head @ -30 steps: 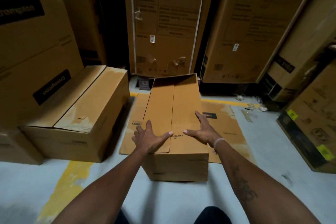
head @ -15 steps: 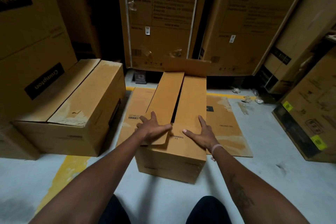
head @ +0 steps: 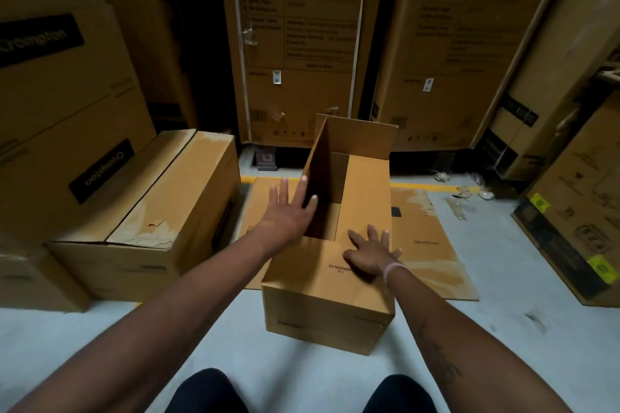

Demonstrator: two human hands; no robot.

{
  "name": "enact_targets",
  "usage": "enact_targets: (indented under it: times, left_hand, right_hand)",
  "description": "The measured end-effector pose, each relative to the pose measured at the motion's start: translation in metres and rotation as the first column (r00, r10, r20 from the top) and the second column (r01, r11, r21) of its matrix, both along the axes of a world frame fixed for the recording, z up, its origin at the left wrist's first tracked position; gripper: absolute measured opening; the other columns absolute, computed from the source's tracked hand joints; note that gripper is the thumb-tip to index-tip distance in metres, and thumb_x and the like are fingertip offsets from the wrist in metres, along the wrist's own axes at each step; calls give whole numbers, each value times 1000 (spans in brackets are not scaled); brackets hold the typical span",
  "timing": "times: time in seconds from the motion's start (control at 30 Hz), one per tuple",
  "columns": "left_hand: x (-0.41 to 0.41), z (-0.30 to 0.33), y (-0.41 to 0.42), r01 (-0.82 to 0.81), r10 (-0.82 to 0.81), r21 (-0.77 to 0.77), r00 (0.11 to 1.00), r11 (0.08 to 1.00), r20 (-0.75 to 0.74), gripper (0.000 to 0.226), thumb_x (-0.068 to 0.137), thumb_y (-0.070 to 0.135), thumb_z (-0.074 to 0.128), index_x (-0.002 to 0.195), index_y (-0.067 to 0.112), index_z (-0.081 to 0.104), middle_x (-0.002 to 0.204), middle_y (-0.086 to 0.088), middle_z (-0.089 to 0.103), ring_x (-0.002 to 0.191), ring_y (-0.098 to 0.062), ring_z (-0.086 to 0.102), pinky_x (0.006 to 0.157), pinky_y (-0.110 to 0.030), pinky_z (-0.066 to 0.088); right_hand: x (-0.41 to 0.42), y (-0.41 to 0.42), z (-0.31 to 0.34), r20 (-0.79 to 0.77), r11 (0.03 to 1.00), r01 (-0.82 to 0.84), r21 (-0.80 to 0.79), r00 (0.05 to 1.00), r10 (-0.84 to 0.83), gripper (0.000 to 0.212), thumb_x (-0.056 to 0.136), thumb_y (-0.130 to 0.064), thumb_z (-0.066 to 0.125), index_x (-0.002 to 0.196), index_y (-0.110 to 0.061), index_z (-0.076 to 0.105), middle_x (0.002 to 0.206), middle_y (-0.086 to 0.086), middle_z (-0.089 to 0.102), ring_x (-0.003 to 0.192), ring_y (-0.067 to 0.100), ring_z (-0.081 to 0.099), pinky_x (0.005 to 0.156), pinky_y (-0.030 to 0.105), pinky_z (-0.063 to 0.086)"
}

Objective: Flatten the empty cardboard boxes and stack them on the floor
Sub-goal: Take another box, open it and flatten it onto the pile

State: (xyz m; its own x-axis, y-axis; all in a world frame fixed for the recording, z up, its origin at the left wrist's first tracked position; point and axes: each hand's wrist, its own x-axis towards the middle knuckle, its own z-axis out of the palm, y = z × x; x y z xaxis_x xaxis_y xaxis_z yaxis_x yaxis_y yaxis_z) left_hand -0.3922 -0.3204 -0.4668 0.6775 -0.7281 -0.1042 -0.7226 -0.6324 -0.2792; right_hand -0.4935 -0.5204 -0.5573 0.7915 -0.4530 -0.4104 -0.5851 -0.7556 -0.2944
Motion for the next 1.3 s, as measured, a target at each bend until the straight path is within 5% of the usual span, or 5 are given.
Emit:
enact_targets:
  times: [0.17,0.47,0.7,1.03,1.3]
  left_hand:
    - [23,-28,7,-59,30,310,995,949,98,51,104,39,50,154,25,45,170,-18,16,155,-50,-9,118,-71,-14]
    - [65,-36,19,-319,207,-200,875,927,-437,47,104,18,46,151,12,42,141,-20,59,130,-39,54,107,-45,44]
    - [84,-28,34,-378,176,-100,629,920,-757,94,93,75,47,165,22,18,172,-10,16,156,-36,19,125,-55,22]
    - [47,-109,45,-243,191,-64,879,968,-437,99,101,72,25,162,6,-15,165,-22,-28,154,-38,-25,126,-53,-10]
    - [50,-118,51,-242,167,-131,891,961,-423,73,112,36,29,162,4,-13,167,-18,-27,154,-39,-24,126,-54,-8]
  right_hand:
    - [2,6,1,-121,996,-64,-65,991,56,90,84,-89,41,161,-53,10,171,4,-22,152,46,-27,116,72,-11]
    - [-2,-14,84,128,956,-105,274,989,72,53,88,-72,61,104,-25,80,109,-1,75,108,25,65,105,49,46]
    - [-16,7,130,-128,800,-291,525,902,412,40,96,-53,65,119,-24,79,128,-9,72,125,22,62,112,48,48]
    - [-61,97,27,-341,747,-663,-39,712,614,146,62,-76,82,164,-31,-13,160,6,-43,144,38,-43,120,64,-17]
    - [-21,79,41,-183,634,-721,-278,688,702,113,88,-88,-4,113,-16,80,119,8,73,147,24,38,120,57,-22]
